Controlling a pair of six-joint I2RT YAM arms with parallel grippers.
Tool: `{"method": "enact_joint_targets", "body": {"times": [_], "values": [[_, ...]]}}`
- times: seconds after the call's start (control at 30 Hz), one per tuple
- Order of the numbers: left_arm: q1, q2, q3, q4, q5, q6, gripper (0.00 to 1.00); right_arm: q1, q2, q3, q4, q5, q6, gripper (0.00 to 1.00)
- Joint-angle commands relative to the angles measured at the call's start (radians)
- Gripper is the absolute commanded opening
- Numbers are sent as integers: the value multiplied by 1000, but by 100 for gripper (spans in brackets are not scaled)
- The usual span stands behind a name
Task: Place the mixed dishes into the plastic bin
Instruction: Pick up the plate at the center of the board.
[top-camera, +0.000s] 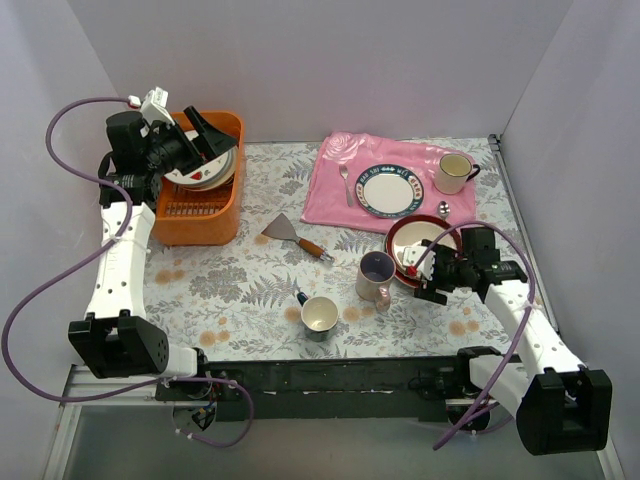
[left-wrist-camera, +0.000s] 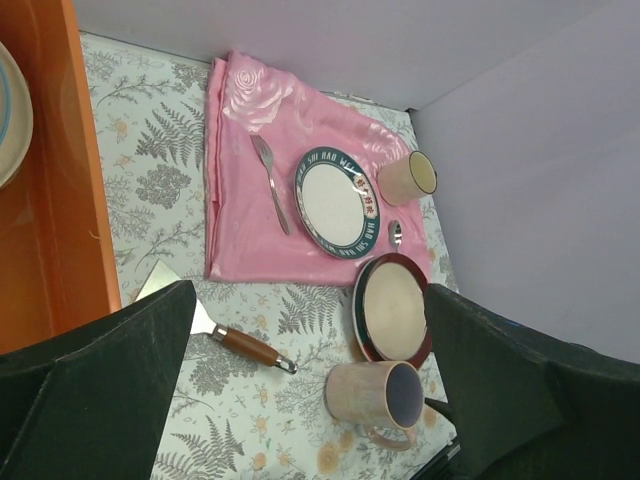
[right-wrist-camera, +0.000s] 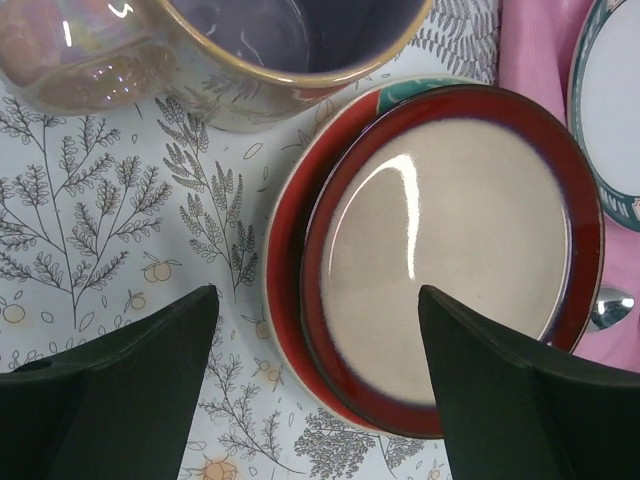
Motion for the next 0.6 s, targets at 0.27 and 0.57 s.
{"method": "enact_joint_targets", "body": {"times": [0.27, 0.57], "values": [[2, -89, -96, 81, -10, 10, 98, 95, -50, -159, 298, 174, 122, 76], [2, -118, -134, 148, -31, -4, 98, 95, -38, -200, 355, 190, 138, 64]]}}
